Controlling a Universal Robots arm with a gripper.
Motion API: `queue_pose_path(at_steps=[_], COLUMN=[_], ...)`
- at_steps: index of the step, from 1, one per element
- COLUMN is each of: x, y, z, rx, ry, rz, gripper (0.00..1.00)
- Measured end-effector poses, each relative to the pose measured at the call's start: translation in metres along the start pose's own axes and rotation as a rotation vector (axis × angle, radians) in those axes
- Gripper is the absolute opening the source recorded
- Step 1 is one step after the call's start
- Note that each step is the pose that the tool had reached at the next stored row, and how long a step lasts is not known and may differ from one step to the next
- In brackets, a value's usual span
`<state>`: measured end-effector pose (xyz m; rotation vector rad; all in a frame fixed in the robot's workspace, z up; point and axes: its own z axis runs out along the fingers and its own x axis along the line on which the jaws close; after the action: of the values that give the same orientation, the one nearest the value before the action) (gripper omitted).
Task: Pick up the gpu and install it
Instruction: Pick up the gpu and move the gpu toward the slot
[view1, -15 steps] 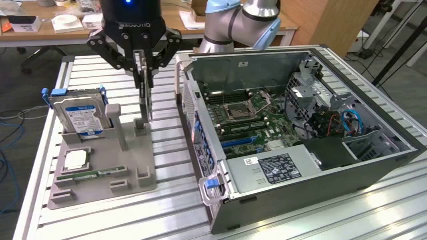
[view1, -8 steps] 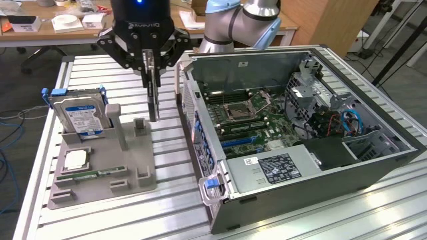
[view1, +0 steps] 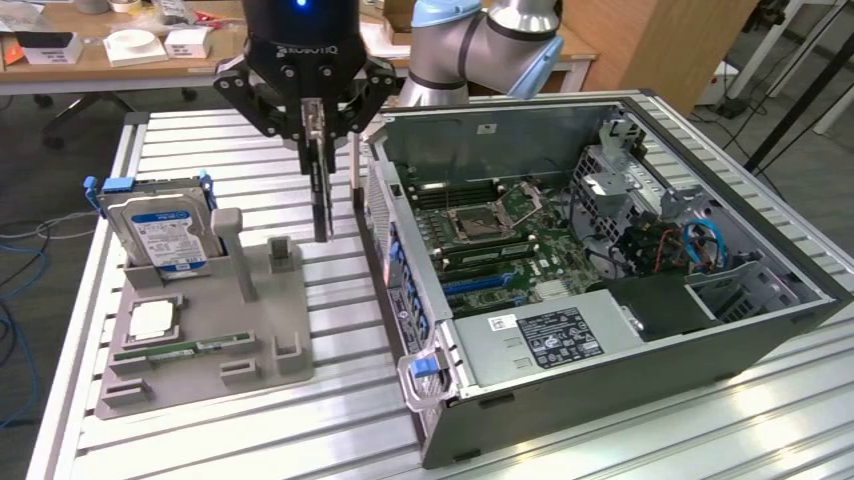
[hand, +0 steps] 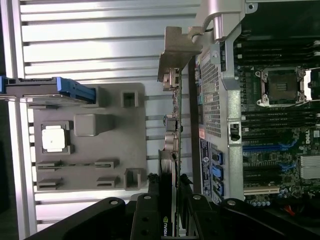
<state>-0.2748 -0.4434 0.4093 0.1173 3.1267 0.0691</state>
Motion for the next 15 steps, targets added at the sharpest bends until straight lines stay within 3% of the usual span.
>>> queue_pose_path(at_steps=[15], x=[-0.0033], y=[0.0003], z=[0.0000], rx=[0.0000], ry=[0.0000], rz=[0.000], gripper=[0.26])
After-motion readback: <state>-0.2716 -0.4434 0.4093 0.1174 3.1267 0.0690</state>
